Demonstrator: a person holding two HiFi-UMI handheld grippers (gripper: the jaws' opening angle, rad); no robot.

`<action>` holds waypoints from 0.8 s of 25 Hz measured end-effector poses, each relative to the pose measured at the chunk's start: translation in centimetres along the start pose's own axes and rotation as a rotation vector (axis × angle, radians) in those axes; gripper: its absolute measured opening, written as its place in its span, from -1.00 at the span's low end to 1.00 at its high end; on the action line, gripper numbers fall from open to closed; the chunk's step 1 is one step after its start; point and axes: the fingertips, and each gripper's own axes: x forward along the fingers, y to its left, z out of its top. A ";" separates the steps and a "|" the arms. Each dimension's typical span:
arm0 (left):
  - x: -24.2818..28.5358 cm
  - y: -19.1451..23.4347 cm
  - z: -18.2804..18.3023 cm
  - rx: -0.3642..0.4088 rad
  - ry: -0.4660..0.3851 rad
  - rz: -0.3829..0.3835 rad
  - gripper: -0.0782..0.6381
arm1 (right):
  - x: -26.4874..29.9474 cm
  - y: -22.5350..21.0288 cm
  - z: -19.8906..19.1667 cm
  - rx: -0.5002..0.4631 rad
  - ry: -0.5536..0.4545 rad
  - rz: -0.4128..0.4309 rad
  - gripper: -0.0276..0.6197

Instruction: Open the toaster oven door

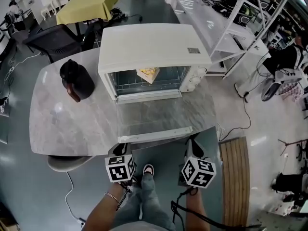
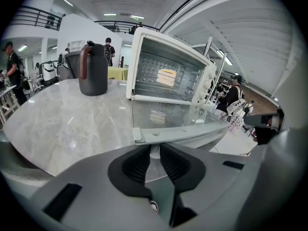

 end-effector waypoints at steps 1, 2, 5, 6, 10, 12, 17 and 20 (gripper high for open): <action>0.0 0.0 0.0 -0.001 0.000 0.000 -0.60 | 0.0 0.0 -0.2 0.000 0.003 -0.001 -0.90; 0.1 0.0 -0.1 -0.002 0.000 0.000 -0.60 | 0.0 -0.1 -0.4 0.000 0.006 -0.001 -0.90; 0.3 0.0 -0.3 -0.003 0.001 -0.001 -0.60 | 0.1 -0.2 -0.9 0.003 0.015 -0.003 -0.90; 0.3 0.0 -0.3 -0.003 0.002 0.000 -0.60 | 0.1 -0.2 -1.1 0.004 0.017 -0.003 -0.90; 0.6 0.1 -0.7 -0.006 0.008 0.005 -0.60 | 0.1 -0.2 -1.6 0.008 0.023 -0.001 -0.90; 0.7 0.2 -1.0 -0.008 0.015 0.007 -0.60 | 0.1 -0.3 -1.7 0.010 0.025 -0.002 -0.90; 1.2 0.3 -1.4 -0.015 0.023 0.014 -0.60 | 0.4 -0.6 -2.1 0.014 0.028 -0.003 -0.90; 1.3 0.3 -1.4 -0.010 0.020 0.014 -0.60 | 0.7 -0.7 -2.6 0.018 0.034 -0.003 -0.90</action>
